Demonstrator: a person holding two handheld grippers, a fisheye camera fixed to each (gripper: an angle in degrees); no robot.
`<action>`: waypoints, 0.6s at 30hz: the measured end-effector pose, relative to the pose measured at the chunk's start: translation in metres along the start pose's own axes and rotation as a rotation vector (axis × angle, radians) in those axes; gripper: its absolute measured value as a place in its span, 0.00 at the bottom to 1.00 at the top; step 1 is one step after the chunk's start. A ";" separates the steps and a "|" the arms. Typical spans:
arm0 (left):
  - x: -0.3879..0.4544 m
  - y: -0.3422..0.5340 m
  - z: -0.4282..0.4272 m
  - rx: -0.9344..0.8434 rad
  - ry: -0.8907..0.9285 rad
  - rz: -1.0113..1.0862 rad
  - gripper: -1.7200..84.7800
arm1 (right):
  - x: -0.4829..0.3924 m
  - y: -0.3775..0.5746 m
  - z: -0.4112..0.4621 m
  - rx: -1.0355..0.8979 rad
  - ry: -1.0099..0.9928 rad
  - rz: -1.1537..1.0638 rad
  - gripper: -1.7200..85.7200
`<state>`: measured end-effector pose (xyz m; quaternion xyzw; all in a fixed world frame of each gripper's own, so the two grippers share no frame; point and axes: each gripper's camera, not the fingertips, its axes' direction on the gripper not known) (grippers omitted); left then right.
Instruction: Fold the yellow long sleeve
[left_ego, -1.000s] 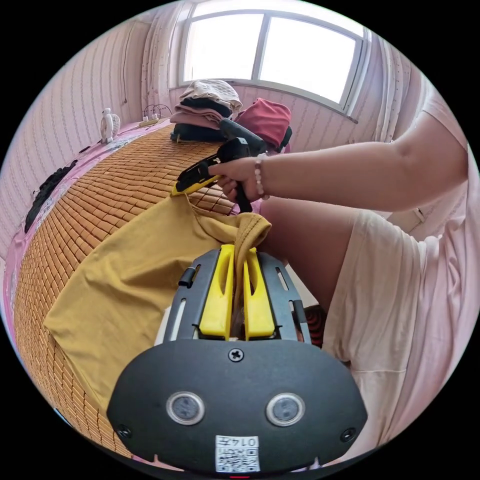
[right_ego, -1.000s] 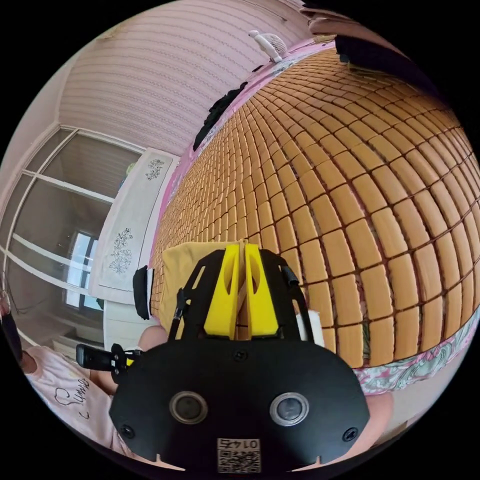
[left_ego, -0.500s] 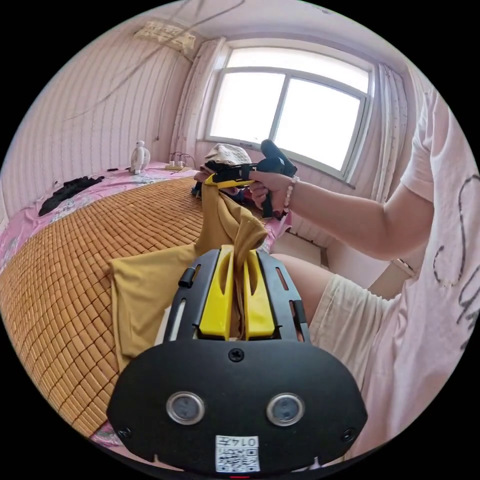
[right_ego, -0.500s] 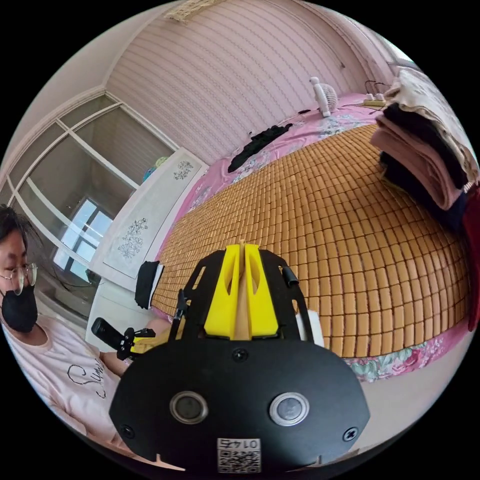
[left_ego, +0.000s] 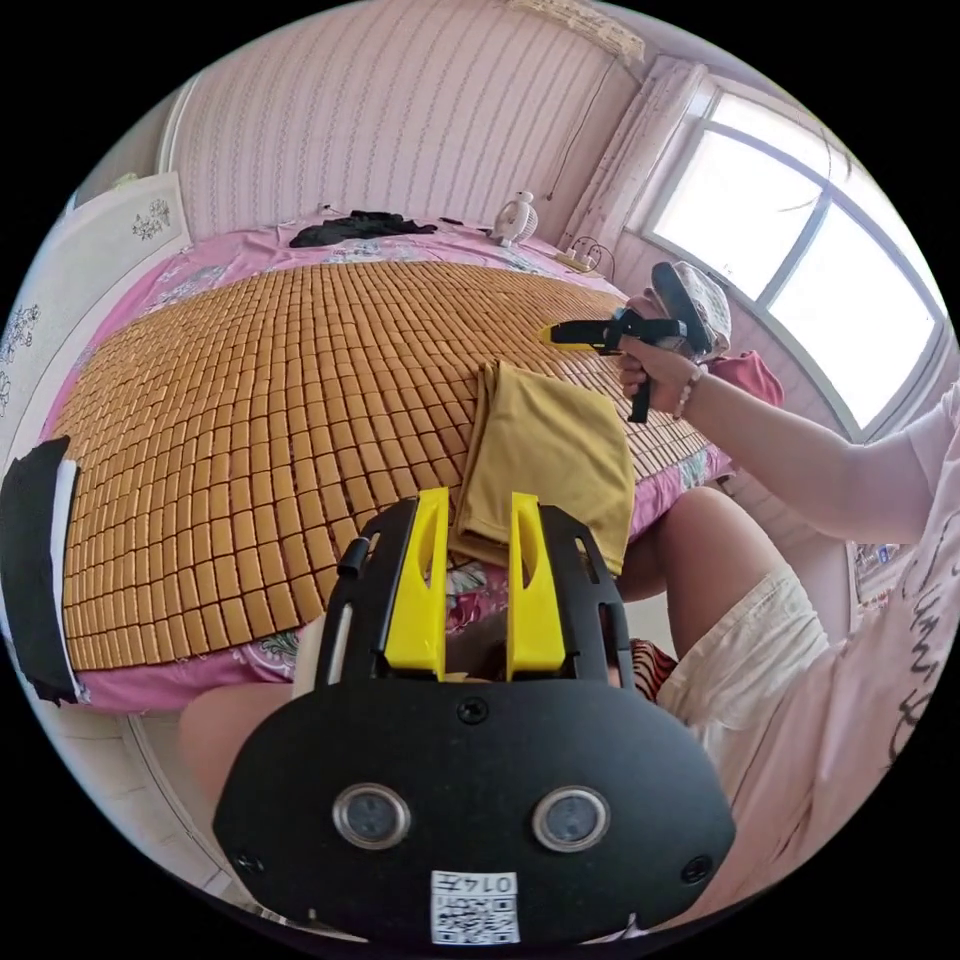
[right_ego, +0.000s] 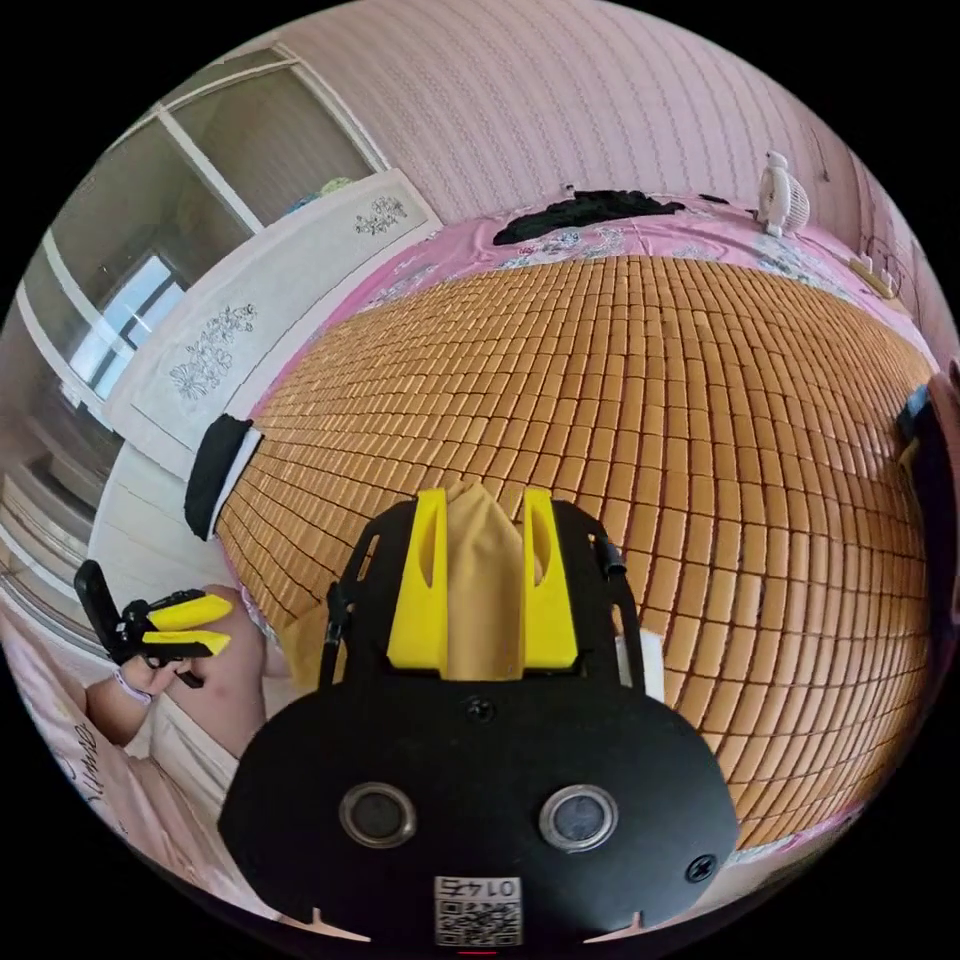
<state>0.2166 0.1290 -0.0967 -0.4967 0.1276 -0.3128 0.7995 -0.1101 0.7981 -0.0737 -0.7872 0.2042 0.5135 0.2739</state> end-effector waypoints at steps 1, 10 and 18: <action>-0.003 -0.002 0.004 -0.010 0.005 -0.012 0.14 | -0.008 -0.005 0.015 -0.025 0.045 -0.052 0.16; -0.007 -0.024 0.052 -0.141 -0.013 -0.054 0.17 | -0.058 -0.026 0.116 -0.254 0.074 -0.242 0.08; -0.002 -0.022 0.058 -0.178 -0.049 0.043 0.07 | -0.070 -0.024 0.114 -0.217 -0.088 -0.219 0.04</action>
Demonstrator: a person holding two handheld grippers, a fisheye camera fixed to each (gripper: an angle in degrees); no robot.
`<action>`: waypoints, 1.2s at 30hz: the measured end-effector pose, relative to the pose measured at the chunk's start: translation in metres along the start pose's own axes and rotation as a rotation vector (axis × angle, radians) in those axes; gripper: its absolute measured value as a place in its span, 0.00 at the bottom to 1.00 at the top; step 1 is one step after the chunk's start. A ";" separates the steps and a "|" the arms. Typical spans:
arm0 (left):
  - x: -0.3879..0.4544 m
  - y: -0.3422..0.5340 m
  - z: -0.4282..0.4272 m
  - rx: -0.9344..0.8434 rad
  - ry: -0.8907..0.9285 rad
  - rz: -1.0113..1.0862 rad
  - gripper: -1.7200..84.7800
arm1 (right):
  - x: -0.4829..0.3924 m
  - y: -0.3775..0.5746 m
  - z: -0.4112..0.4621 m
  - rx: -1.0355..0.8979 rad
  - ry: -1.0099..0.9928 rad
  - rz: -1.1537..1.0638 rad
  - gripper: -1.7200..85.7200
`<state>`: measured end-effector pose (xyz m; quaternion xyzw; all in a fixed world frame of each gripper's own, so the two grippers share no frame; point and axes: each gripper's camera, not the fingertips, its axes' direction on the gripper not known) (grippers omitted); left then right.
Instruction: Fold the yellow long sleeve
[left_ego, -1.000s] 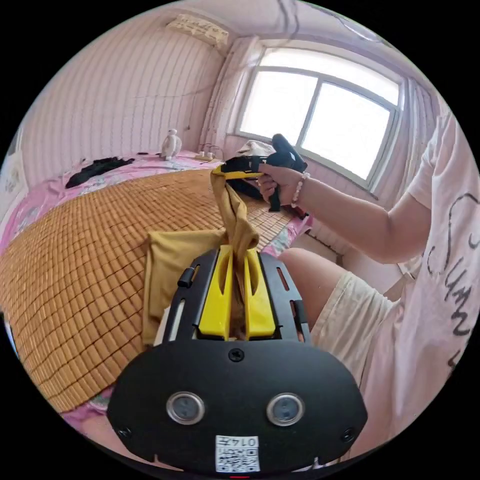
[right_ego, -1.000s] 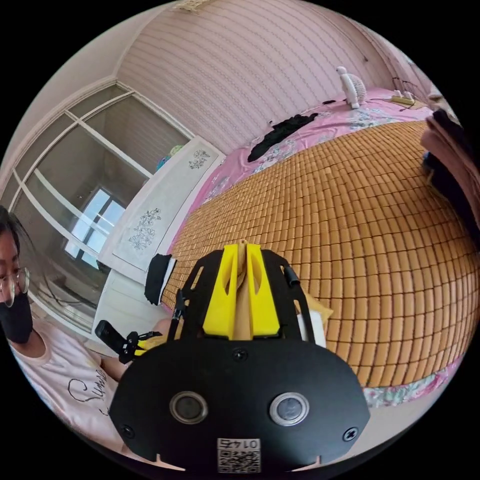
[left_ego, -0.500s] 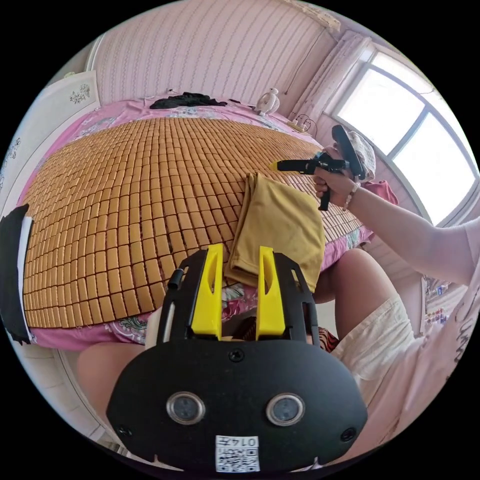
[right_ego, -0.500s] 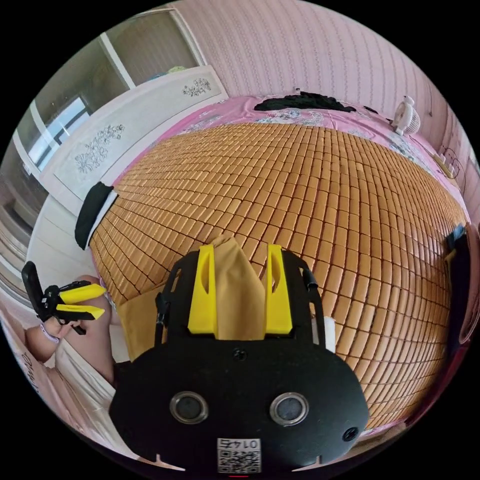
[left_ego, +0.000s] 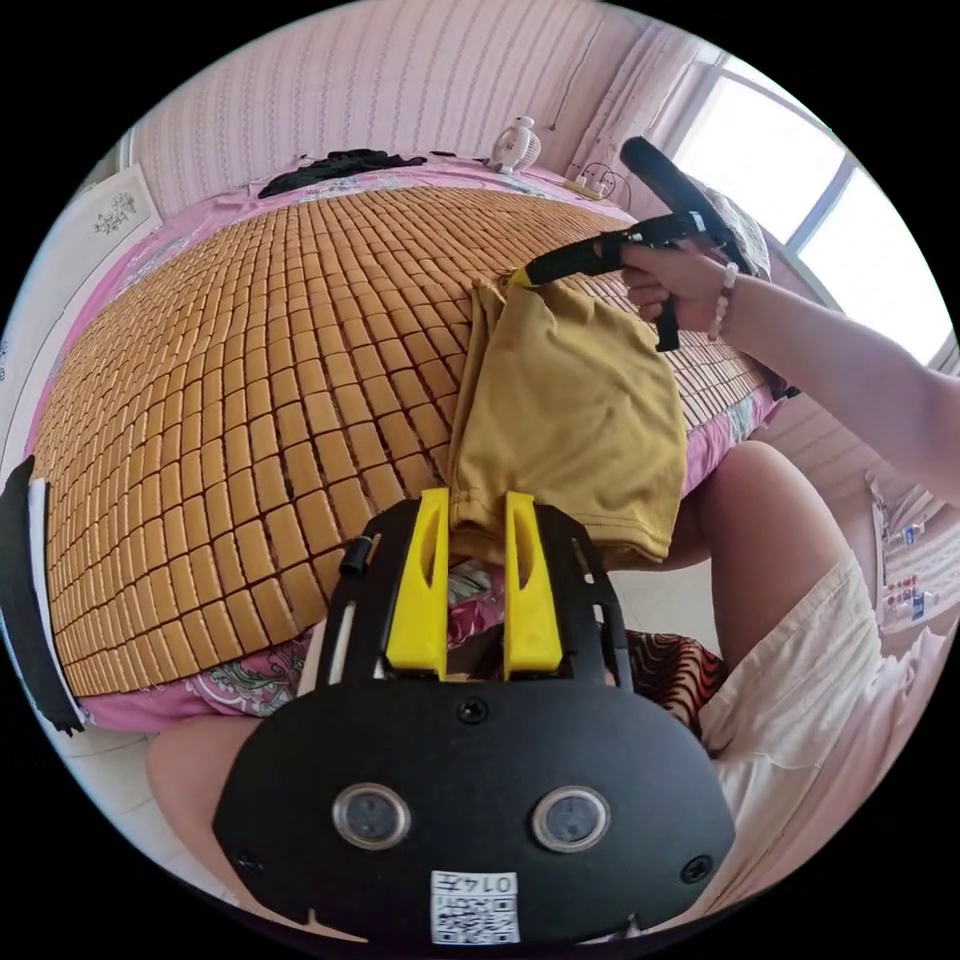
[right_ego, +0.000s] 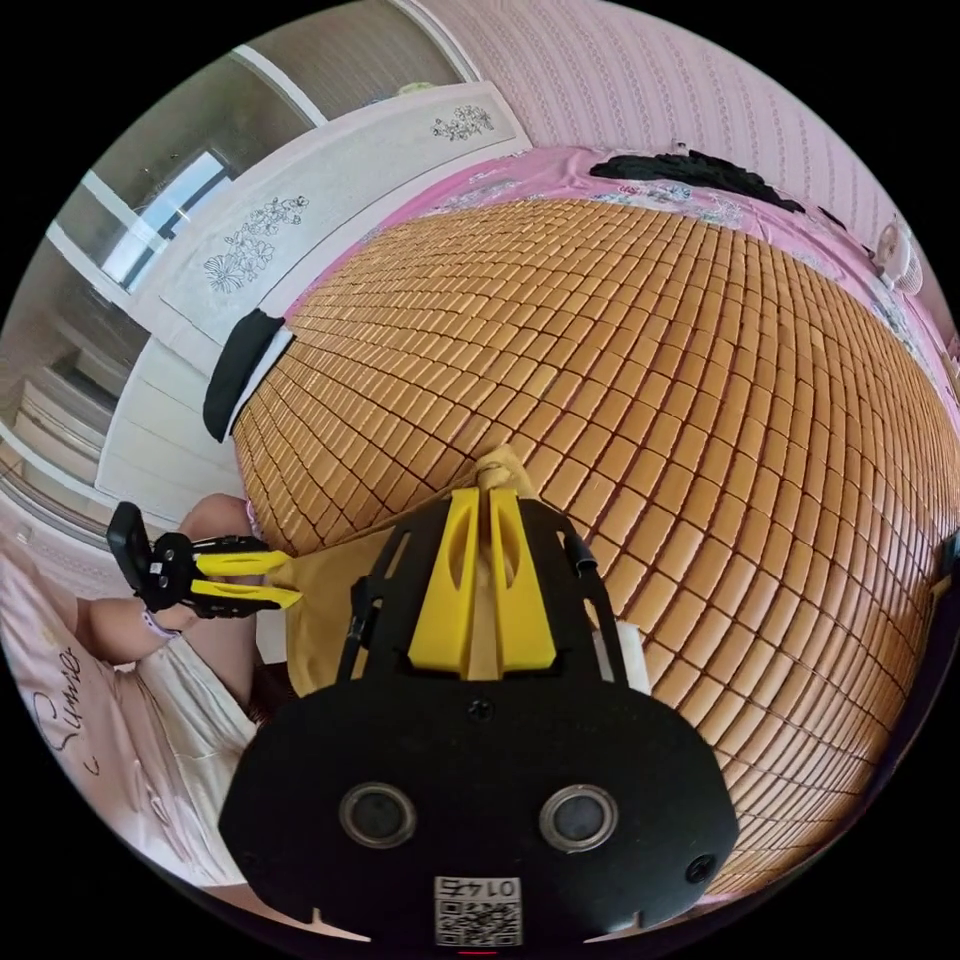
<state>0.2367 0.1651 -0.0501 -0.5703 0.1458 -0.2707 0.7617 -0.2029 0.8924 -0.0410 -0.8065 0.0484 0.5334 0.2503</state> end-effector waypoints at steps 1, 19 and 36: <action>0.000 0.000 -0.002 -0.002 0.003 0.008 0.05 | -0.005 0.004 -0.008 0.040 -0.013 -0.002 0.03; -0.011 0.021 -0.038 0.027 0.096 -0.055 0.02 | -0.091 -0.059 0.099 -0.134 0.200 -0.255 0.09; 0.033 0.071 -0.218 0.342 0.025 0.080 0.01 | -0.220 0.013 -0.099 0.364 0.092 -0.247 0.05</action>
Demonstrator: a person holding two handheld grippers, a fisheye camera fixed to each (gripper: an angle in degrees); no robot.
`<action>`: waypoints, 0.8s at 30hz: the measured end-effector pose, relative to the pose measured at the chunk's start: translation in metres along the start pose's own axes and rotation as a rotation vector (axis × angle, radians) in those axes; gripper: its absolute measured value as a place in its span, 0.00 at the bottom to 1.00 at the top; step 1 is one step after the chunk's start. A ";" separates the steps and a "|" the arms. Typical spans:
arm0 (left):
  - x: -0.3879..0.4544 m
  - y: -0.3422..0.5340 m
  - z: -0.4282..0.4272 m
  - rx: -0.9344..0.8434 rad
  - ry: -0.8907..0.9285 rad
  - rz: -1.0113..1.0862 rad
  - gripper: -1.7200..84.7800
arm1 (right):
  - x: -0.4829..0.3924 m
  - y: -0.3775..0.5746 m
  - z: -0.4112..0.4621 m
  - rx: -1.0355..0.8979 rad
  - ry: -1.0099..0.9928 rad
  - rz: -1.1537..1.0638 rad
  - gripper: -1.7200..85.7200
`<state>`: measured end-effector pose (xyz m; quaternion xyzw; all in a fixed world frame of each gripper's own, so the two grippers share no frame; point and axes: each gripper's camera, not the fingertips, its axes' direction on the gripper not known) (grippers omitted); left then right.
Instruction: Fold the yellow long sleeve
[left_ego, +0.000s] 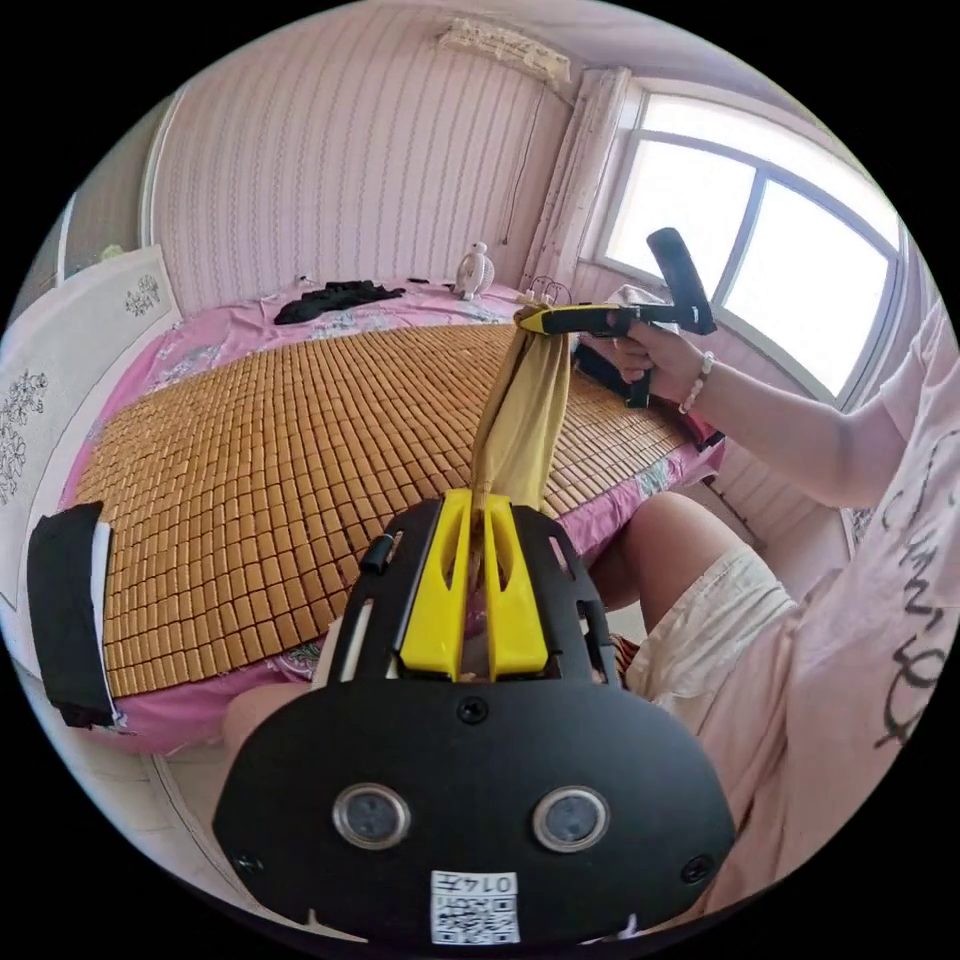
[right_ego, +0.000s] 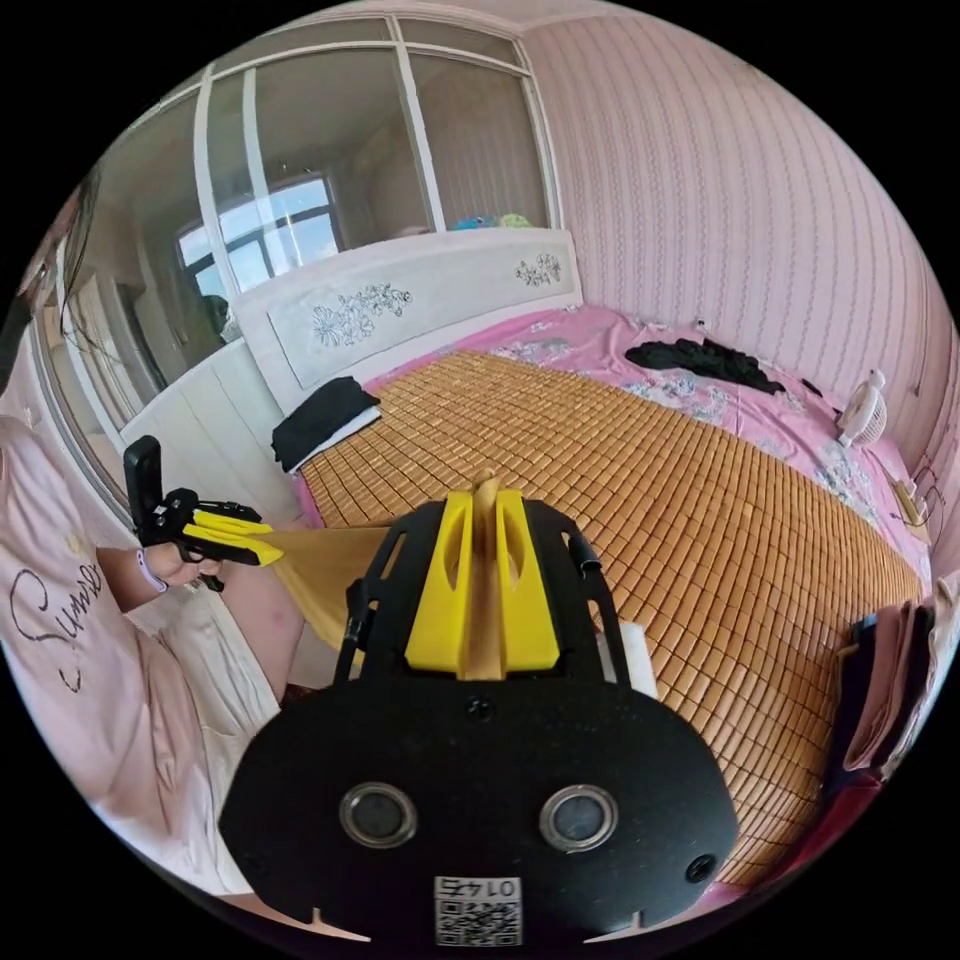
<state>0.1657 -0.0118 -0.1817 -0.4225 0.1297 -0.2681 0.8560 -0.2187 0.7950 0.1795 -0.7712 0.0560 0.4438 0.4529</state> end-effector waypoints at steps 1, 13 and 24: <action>-0.001 0.000 -0.011 0.016 -0.001 -0.005 0.01 | -0.018 -0.013 -0.008 0.038 -0.010 -0.029 0.05; -0.073 0.055 -0.222 0.233 -0.352 -0.248 0.01 | -0.230 -0.220 0.066 0.149 -0.270 -0.396 0.06; -0.296 0.131 -0.267 0.032 -0.699 -0.765 0.09 | -0.366 -0.395 0.327 -0.366 -0.272 -0.292 0.13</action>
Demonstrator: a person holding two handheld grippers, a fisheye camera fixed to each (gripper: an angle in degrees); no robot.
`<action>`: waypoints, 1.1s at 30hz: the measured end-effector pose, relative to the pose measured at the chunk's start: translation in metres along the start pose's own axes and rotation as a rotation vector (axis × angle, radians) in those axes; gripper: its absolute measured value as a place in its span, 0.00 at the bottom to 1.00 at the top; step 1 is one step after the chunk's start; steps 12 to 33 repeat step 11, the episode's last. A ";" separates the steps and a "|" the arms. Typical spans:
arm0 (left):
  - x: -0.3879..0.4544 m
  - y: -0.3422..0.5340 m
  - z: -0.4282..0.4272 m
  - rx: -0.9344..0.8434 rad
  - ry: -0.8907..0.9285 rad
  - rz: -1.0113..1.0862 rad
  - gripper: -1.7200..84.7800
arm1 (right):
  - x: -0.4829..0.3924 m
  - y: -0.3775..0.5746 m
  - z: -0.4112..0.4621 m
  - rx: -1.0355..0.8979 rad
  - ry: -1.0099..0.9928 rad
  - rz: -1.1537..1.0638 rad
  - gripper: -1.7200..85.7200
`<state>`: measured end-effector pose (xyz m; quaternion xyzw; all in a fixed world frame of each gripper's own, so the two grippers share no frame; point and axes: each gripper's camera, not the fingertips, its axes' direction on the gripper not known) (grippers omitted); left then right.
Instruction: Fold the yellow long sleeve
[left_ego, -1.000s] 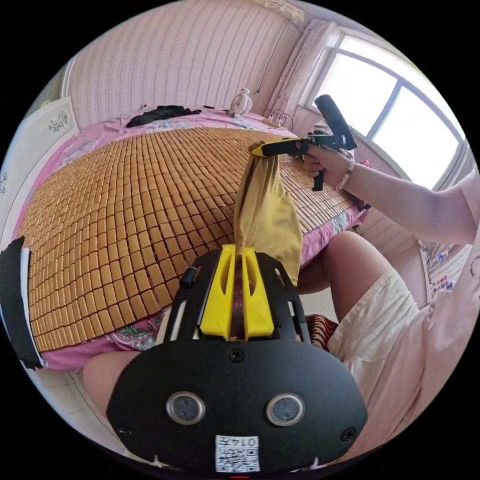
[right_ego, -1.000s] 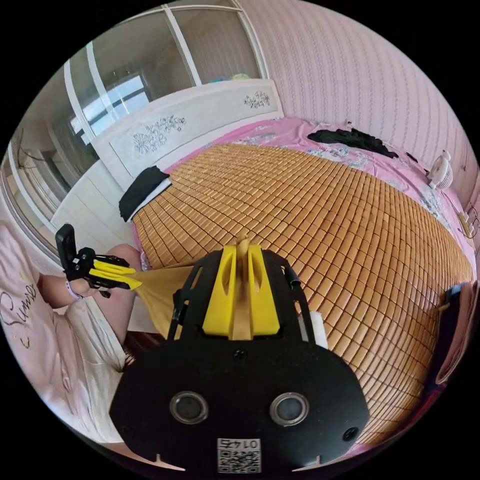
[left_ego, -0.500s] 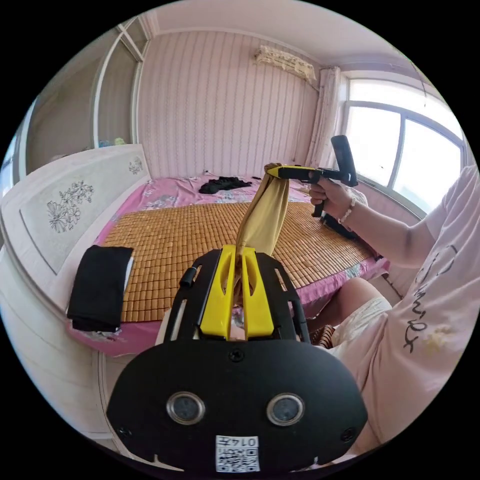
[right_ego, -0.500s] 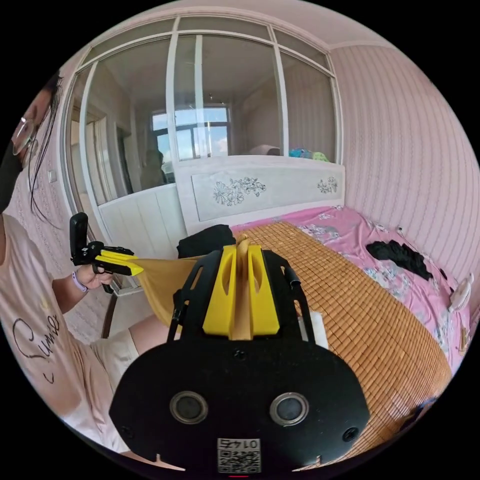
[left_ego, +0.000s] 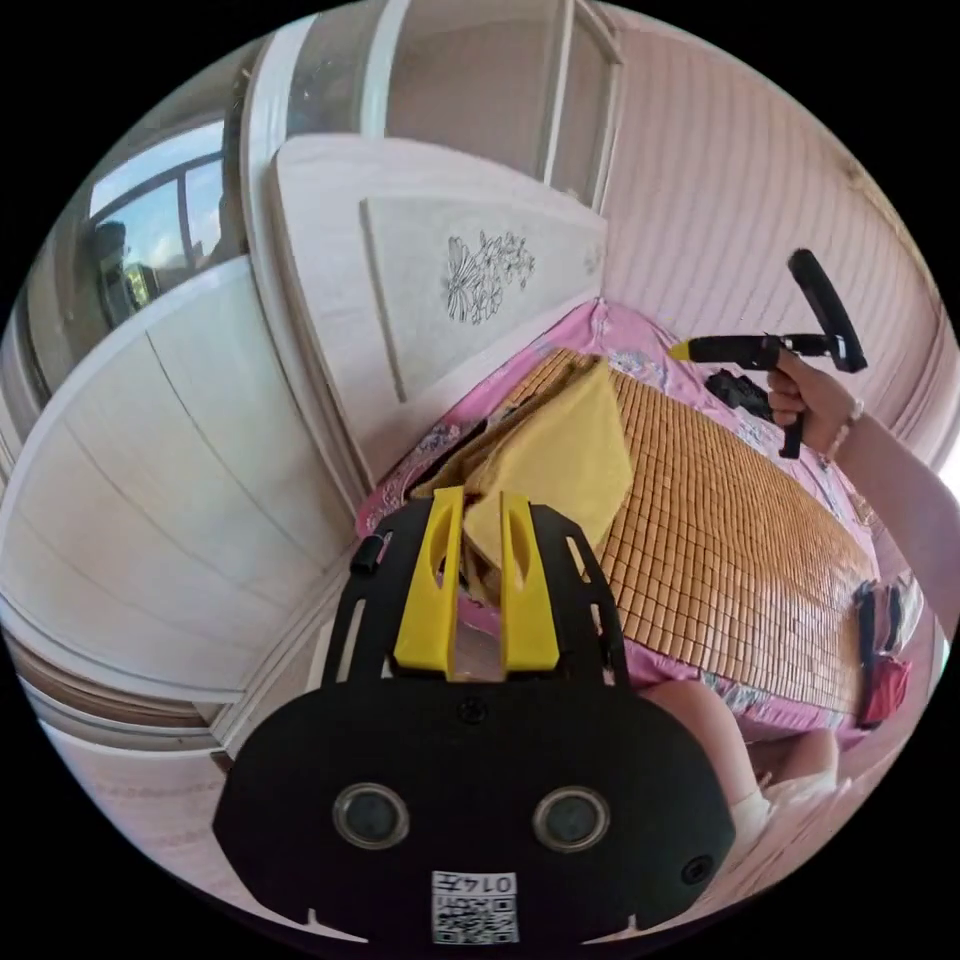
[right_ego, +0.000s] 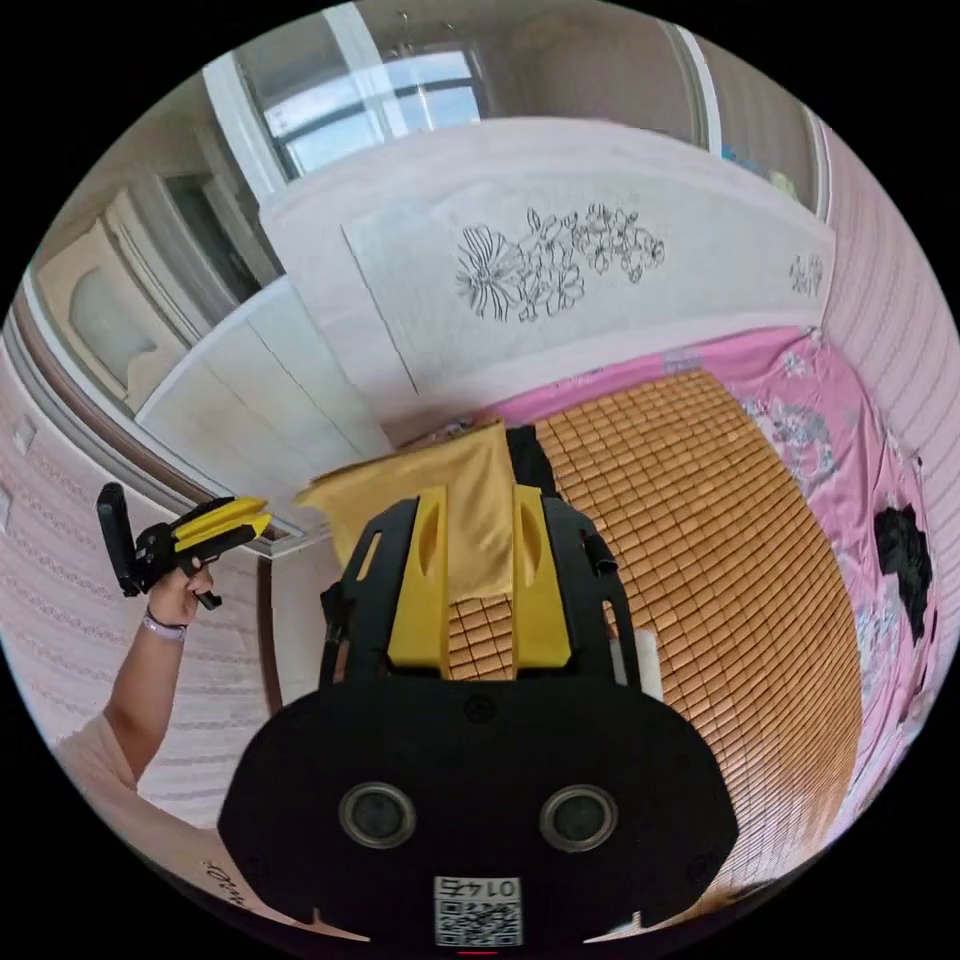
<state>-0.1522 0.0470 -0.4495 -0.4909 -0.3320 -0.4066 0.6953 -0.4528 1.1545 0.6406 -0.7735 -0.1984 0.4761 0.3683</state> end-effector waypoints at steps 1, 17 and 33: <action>-0.003 0.006 0.006 -0.010 0.014 -0.008 0.09 | 0.006 0.021 0.010 -0.019 0.009 -0.004 0.13; 0.110 0.165 0.023 -0.047 0.240 0.217 0.09 | 0.077 0.446 -0.113 -0.211 0.282 0.283 0.11; 0.110 0.165 0.023 -0.047 0.240 0.217 0.09 | 0.077 0.446 -0.113 -0.211 0.282 0.283 0.11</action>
